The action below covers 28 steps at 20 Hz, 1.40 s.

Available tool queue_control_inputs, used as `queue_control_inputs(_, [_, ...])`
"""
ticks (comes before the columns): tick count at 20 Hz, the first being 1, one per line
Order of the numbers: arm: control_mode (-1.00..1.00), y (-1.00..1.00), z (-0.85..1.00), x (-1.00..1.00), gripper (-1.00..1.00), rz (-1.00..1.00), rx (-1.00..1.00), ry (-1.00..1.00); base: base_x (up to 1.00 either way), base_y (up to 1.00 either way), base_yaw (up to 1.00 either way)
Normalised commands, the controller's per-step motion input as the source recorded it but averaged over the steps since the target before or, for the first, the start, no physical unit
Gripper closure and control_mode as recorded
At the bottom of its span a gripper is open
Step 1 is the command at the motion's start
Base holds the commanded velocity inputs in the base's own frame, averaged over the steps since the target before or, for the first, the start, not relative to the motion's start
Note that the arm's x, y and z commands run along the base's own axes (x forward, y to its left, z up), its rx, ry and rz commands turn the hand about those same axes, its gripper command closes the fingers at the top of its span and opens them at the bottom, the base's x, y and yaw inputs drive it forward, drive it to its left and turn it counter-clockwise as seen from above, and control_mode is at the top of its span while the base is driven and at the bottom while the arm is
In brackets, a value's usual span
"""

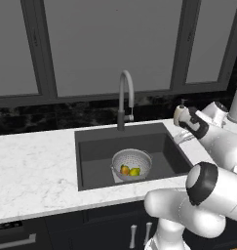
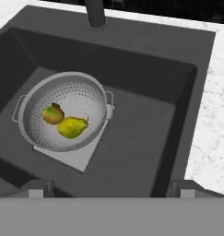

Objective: Put the colander in the sink, put the pear, mango, tangerine in the colander, and turn on the sink faucet and pour water over the colander.

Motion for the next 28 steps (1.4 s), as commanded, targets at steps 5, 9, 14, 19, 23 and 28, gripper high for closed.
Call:
queue_control_inputs(5, [-1.00, -1.00, 0.32, -0.48, -1.00, -0.34, -0.01, 0.07, 0.00, 0.00, 0.00])
queue_control_inputs(9, [-1.00, -0.99, 0.00, -0.79, -1.00, -0.31, -0.03, 0.05, 0.00, 0.00, 0.00])
queue_control_inputs(14, [-1.00, -0.74, -0.06, -0.72, -1.00, -0.27, -0.02, 0.04, 0.00, 0.00, 0.00])
queue_control_inputs(19, [-1.00, -0.36, -0.14, -0.34, -1.00, -0.19, 0.00, 0.03, 0.00, 0.00, 0.00])
queue_control_inputs(23, [-1.00, -0.10, -0.36, -0.07, -1.00, -0.12, 0.00, 0.03, 0.00, 0.00, 0.00])
queue_control_inputs(28, [-1.00, -0.23, -0.50, 0.00, -1.00, -0.11, 0.00, 0.03, 0.00, 0.00, 0.00])
